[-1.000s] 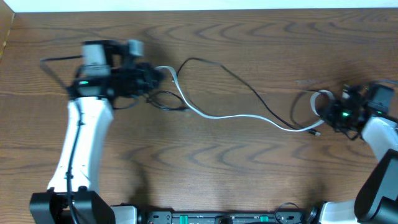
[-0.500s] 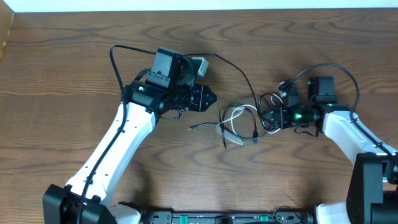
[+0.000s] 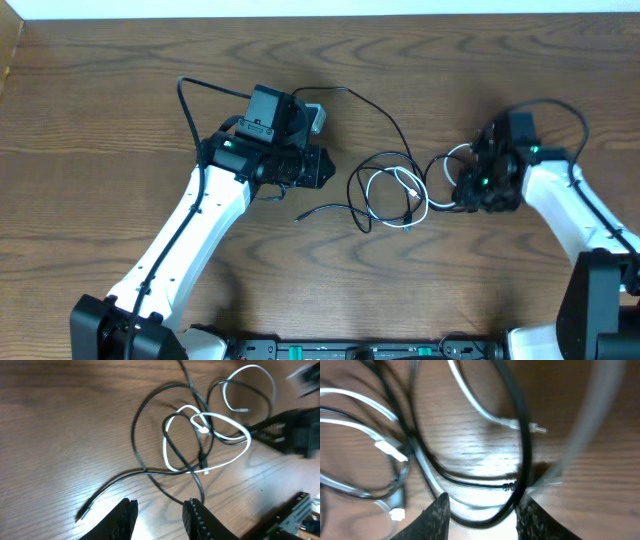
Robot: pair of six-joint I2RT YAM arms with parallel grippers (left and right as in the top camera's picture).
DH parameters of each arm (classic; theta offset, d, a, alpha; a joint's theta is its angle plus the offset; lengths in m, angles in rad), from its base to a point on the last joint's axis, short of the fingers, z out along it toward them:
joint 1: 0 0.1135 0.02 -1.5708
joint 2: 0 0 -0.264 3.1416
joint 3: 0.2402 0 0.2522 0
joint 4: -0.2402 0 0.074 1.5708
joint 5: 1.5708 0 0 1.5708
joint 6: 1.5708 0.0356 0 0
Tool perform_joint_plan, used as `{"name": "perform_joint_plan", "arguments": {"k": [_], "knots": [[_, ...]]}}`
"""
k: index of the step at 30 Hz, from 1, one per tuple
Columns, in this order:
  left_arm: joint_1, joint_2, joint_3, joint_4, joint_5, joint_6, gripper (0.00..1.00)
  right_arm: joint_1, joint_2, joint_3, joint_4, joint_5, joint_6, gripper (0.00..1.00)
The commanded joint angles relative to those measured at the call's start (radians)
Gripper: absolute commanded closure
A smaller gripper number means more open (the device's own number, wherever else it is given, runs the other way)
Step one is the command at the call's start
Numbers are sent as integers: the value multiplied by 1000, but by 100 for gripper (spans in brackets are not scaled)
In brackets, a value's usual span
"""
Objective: Untangle cables
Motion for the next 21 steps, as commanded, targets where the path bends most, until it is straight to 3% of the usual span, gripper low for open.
{"name": "perform_joint_plan", "arguments": {"k": [1,9,15,21], "knots": [[-1,0,-14,-9,-39,7,64,7,-1,121,-76,-34,-49,61],[-1,1,-14,-28,-35,5,61,42,-1,226,-178,-241,-196,58],[-1,5,-14,-28,-30,1,59,119,1,167,-150,-216,-262,54],[-24,45,-15,-27,21,-6,59,200,2,37,5,-113,-237,56]]}}
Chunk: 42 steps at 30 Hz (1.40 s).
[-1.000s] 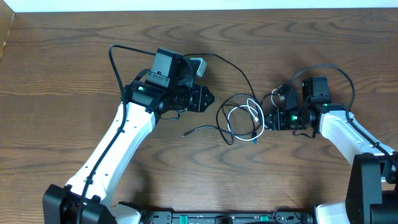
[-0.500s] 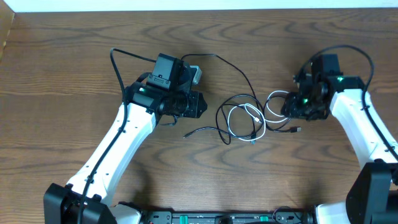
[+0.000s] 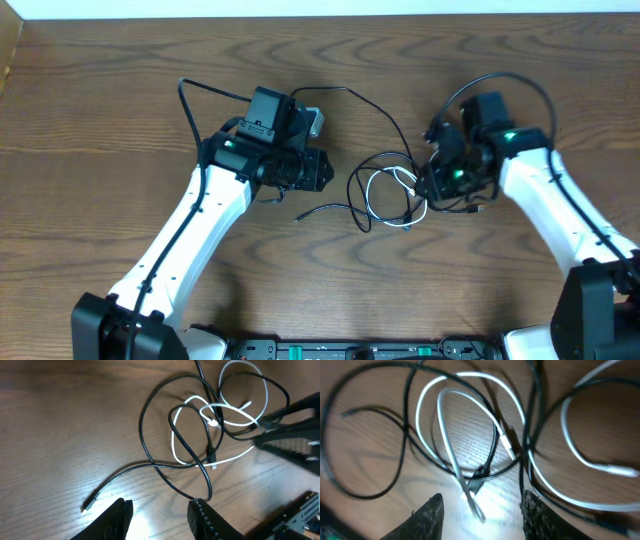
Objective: Untangle cables
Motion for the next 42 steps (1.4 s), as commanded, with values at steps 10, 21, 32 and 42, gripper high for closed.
{"name": "perform_joint_plan", "arguments": {"k": [10,21,32,42], "knots": [[-153,199,-12,80,32,-61,57,66,2,-232,265,-4,91,96],[-207,259,-12,177,4,-65,56,66,2,-232,260,-76,91,99],[-203,257,-12,179,119,-65,54,66,2,-232,257,-73,90,99],[-114,253,33,201,267,-66,53,66,2,-232,257,-66,90,99]]}}
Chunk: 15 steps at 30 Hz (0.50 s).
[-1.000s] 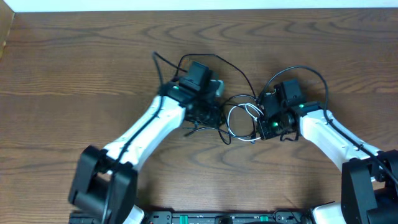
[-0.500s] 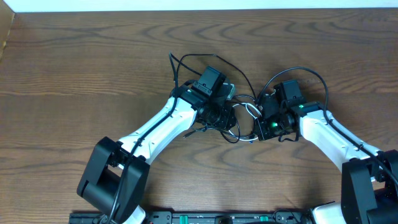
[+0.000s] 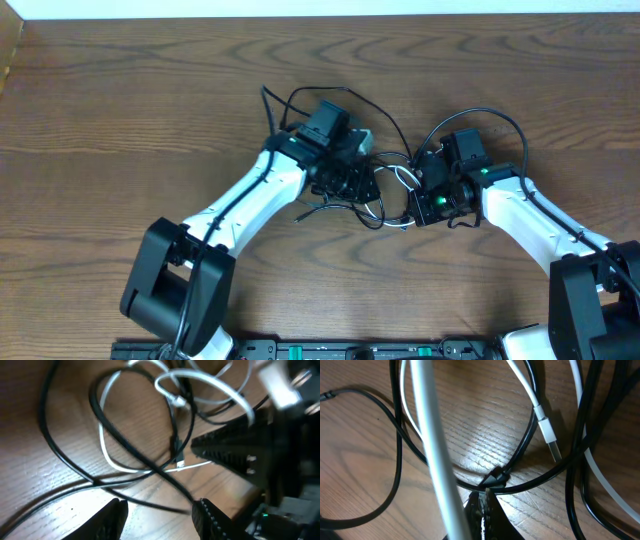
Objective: Untangle cables
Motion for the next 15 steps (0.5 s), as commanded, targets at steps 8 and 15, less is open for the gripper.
{"name": "perform_joint_plan", "arguments": {"k": [8,15], "knots": [[-23,12,19,28,-27,-27,53,9,2,-3,0,-10,11,99],[-71,65,8,33,-142,-27,70,9,2,-3,-3,-15,11,99]]}}
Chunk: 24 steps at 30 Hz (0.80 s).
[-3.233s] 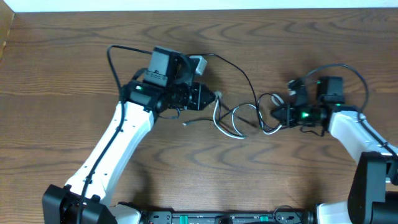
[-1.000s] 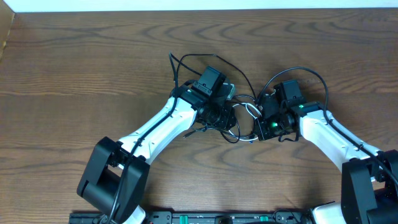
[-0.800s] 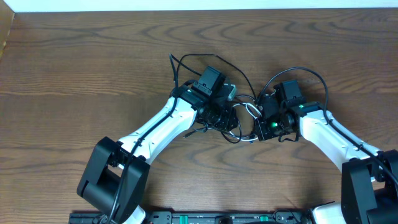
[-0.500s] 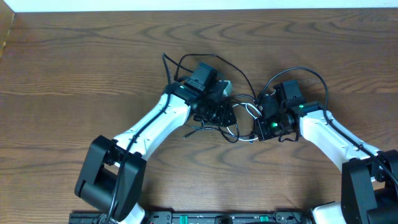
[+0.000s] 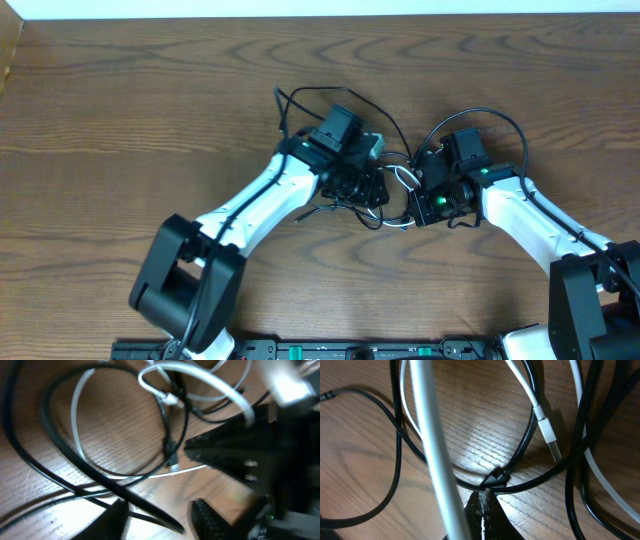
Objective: Untangle cables
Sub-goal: 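Pull the white cable away to the right with the right gripper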
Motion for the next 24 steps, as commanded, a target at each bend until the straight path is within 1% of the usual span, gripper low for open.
{"name": "perform_joint_plan", "arguments": {"k": [1,2,3,5,8,11,14,16,19,22,24], "knots": [[-2,36,6,-5,-146,-4,80,9,2,-2,-3,-31,10,99],[3,34,6,-10,-188,-4,90,8,2,-2,-3,-64,10,99],[12,31,6,-17,-228,-4,92,8,1,0,-3,-100,9,99],[41,22,6,-47,-323,-4,92,2,-1,12,-11,-200,-31,99],[100,13,6,-108,-381,-4,92,-21,-7,64,-47,-315,-75,99],[187,13,6,-177,-380,-4,92,-63,-24,154,-79,-392,-80,99],[272,13,6,-225,-380,-5,92,-117,-51,254,-71,-497,-80,99],[333,13,6,-249,-380,-32,92,-161,-70,336,-50,-583,-78,99],[406,13,6,-275,-380,-76,92,-230,-89,456,-14,-640,-15,99],[463,13,6,-302,-379,-121,93,-304,-108,561,31,-637,52,99],[488,13,6,-315,-369,-124,92,-359,-119,613,65,-623,94,99]]}}
